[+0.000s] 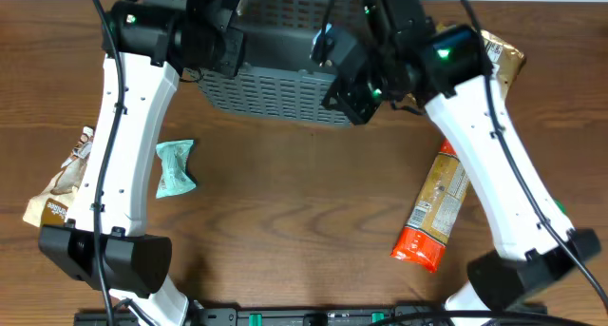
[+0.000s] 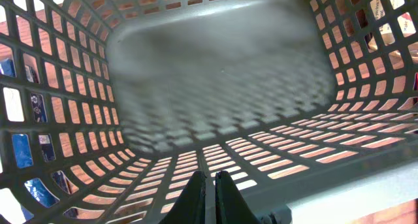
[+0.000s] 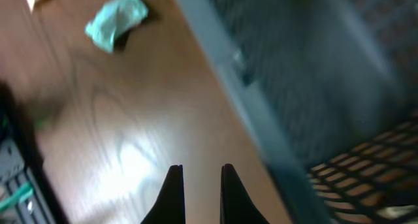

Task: Pack container
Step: 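Grip the basket rims with both grippers and drag it toward center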

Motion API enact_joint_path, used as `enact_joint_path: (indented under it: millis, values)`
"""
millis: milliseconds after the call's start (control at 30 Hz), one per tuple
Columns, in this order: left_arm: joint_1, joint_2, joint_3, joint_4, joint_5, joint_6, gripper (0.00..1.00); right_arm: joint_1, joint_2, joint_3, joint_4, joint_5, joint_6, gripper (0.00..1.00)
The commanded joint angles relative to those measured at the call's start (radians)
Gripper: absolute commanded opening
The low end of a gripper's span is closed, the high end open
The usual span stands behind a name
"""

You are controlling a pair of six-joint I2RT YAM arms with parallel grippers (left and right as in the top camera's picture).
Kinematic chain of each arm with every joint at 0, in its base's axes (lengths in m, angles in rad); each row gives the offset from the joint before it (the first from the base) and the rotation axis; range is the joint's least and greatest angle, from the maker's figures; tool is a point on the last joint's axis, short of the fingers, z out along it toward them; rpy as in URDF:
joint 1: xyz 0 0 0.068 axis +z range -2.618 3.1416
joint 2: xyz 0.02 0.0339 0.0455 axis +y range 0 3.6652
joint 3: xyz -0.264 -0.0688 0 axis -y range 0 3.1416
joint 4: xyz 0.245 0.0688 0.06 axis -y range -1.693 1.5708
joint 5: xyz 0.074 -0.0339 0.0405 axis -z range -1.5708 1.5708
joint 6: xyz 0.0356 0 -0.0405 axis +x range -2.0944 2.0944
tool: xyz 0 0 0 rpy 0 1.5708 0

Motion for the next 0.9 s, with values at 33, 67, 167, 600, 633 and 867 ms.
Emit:
enact_joint_path:
  millis: [33,67,167,600,633,867]
  values:
    - [-0.003,-0.011,-0.002,0.0,-0.006,-0.002,0.06,0.0,-0.068,0.021,0.056,0.072,0.087,0.01]
    - [-0.003,-0.01,-0.002,0.0,-0.006,-0.002,0.06,0.0,-0.071,0.021,0.073,0.098,0.108,0.01]
    - [-0.002,-0.01,-0.004,0.001,-0.006,-0.002,0.07,-0.002,-0.071,0.021,0.116,0.19,0.198,0.01]
    - [-0.002,-0.01,-0.027,-0.058,-0.006,-0.005,0.07,-0.002,-0.071,0.02,0.148,0.286,0.304,0.01]
    - [-0.002,-0.01,-0.027,-0.066,-0.006,-0.005,0.07,-0.002,-0.071,0.02,0.148,0.286,0.304,0.01]
    - [-0.002,-0.01,-0.027,-0.109,-0.006,-0.005,0.06,-0.002,-0.071,0.02,0.148,0.286,0.304,0.01]
